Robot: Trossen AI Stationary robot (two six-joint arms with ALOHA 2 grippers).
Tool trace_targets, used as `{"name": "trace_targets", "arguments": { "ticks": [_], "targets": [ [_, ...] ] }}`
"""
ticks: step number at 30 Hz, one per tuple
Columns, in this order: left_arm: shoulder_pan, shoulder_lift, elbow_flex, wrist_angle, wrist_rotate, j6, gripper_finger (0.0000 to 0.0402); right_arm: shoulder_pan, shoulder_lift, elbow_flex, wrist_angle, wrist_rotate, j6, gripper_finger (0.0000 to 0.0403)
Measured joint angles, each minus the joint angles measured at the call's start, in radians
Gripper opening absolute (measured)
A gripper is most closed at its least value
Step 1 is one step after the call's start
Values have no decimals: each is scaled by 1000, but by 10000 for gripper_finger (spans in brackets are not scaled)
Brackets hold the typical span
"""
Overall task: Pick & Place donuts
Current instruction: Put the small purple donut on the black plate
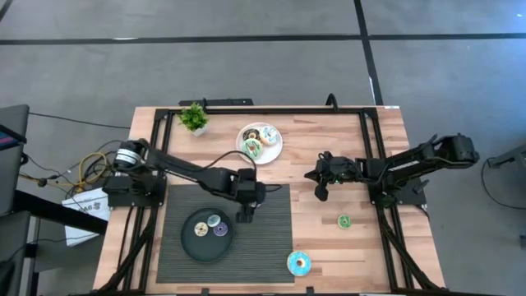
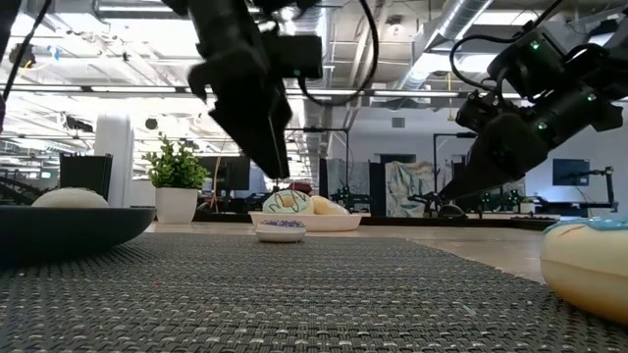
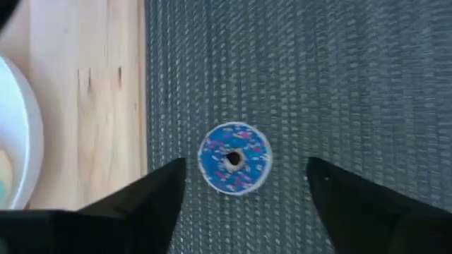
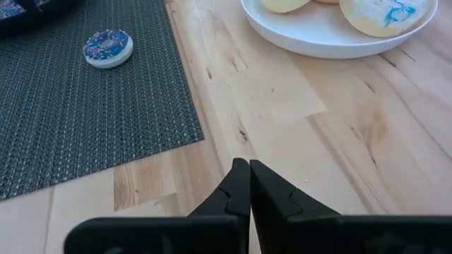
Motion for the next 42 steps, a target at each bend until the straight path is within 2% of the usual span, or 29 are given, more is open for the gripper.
{"name": "trace_targets", "arguments": {
  "ticks": [5, 9, 14, 42],
  "targets": [
    [45, 38, 0, 17, 18, -48, 350, 0, 0, 0, -2, 0, 0, 0],
    [73, 81, 0, 61, 74, -50, 369, 0, 0, 0, -2, -1, 0, 0],
    [81, 129, 0, 82, 118, -48, 371, 0, 0, 0, -2, -1, 0, 0],
    [73, 190, 12, 76, 133, -77, 371, 0, 0, 1, 1, -2, 0, 1]
  ]
}}
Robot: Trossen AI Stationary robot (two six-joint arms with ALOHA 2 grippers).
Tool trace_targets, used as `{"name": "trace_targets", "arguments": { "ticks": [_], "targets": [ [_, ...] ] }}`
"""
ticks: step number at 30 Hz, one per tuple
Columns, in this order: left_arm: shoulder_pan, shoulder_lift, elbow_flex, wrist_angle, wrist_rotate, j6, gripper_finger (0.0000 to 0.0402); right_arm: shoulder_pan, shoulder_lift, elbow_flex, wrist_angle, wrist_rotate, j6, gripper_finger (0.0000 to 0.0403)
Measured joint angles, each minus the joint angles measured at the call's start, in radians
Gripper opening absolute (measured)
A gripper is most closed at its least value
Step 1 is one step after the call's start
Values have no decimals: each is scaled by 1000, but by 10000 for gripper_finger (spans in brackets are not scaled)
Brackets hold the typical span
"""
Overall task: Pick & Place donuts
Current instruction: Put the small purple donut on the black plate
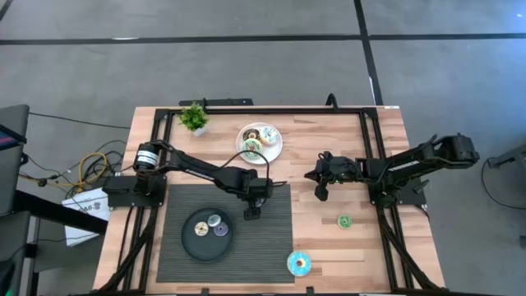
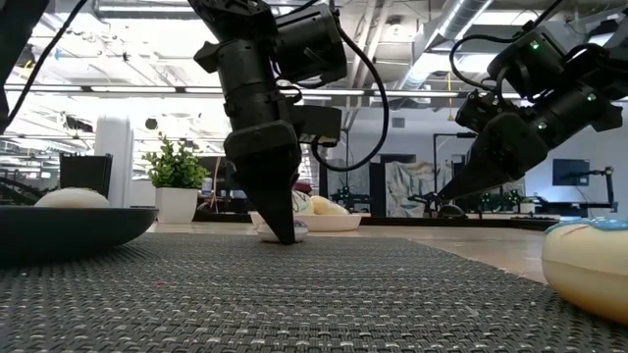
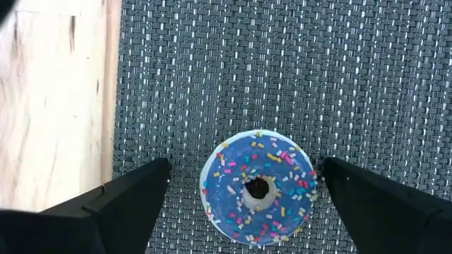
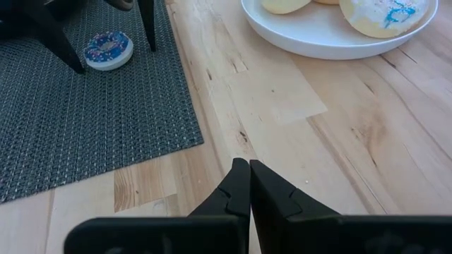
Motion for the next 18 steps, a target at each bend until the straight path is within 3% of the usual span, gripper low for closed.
{"name": "trace_targets", "arguments": {
  "ticks": [11, 18],
  "targets": [
    [0, 5, 32, -39, -3, -10, 366, 0, 0, 0, 1, 0, 0, 1],
    [0, 5, 33, -37, -9, -26, 313, 0, 0, 0, 1, 0, 0, 1]
  ]
}}
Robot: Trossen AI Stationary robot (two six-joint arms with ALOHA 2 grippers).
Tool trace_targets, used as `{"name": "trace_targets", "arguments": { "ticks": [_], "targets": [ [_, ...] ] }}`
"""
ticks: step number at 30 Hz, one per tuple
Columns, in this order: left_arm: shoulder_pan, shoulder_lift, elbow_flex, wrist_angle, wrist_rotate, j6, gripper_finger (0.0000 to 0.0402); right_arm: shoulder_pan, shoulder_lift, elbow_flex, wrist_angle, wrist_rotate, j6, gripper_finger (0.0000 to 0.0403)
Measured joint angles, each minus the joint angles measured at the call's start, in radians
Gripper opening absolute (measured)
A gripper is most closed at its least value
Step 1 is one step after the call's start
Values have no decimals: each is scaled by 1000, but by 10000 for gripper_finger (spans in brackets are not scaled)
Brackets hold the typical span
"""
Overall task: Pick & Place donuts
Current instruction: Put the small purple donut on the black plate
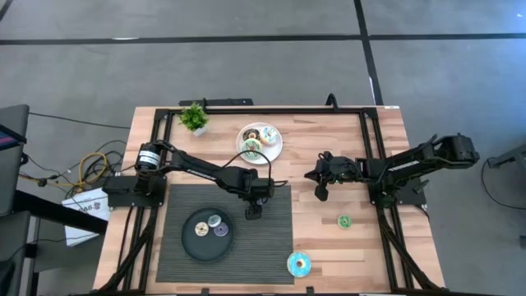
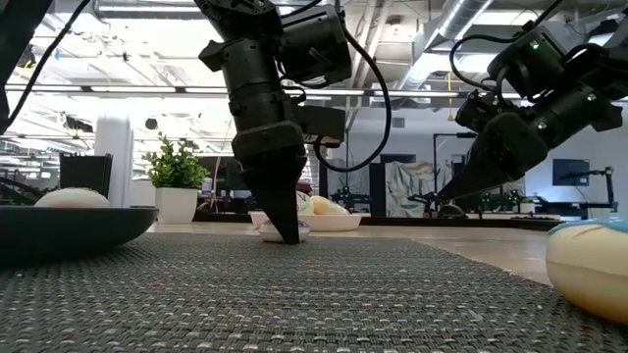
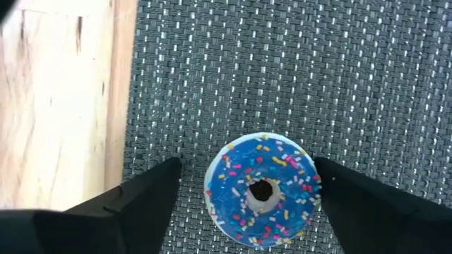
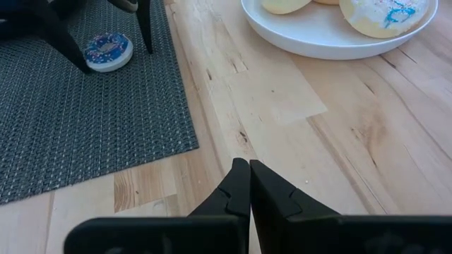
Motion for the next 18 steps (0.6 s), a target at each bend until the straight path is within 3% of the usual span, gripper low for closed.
{"name": "trace_targets", "arguments": {
  "ticks": [7, 18],
  "targets": [
    [0, 0, 0, 0, -1, -13, 275, 0, 0, 0, 0, 0, 0, 1],
    [2, 0, 0, 0, -4, -46, 267, 0, 0, 0, 0, 0, 0, 1]
  ]
}}
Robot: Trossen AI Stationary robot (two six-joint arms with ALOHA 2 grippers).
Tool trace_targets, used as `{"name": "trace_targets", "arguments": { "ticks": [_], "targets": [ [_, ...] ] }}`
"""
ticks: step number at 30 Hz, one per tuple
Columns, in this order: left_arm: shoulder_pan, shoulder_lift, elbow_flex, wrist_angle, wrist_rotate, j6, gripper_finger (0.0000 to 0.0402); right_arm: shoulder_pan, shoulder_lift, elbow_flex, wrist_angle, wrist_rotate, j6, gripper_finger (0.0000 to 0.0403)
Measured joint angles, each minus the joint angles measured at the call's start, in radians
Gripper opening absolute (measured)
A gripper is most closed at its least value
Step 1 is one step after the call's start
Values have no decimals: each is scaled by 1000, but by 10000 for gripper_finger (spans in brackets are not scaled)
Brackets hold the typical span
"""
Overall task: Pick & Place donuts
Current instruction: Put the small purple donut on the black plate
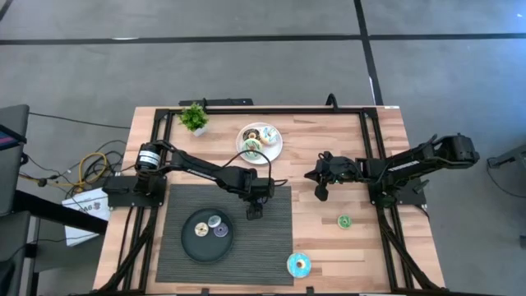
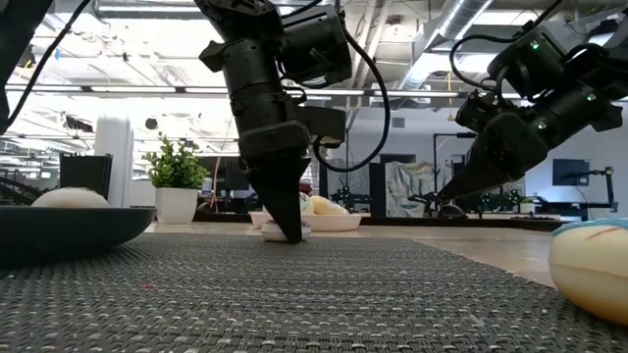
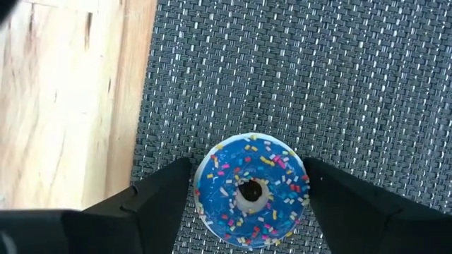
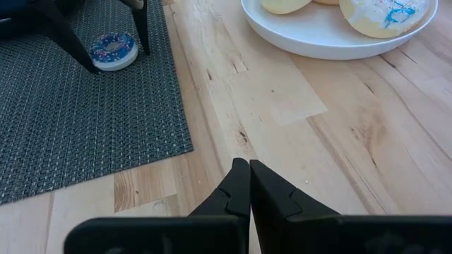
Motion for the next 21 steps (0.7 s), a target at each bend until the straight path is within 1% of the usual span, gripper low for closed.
{"name": "trace_targets", "arguments": {
  "ticks": [5, 10, 21],
  "targets": [
    [4, 0, 0, 0, -1, -25, 267, 0, 0, 0, 0, 0, 0, 1],
    [5, 0, 1, -1, -53, -26, 267, 0, 0, 0, 0, 0, 0, 1],
    [4, 1, 40, -52, -68, 0, 267, 0, 0, 0, 0, 0, 0, 1]
  ]
}}
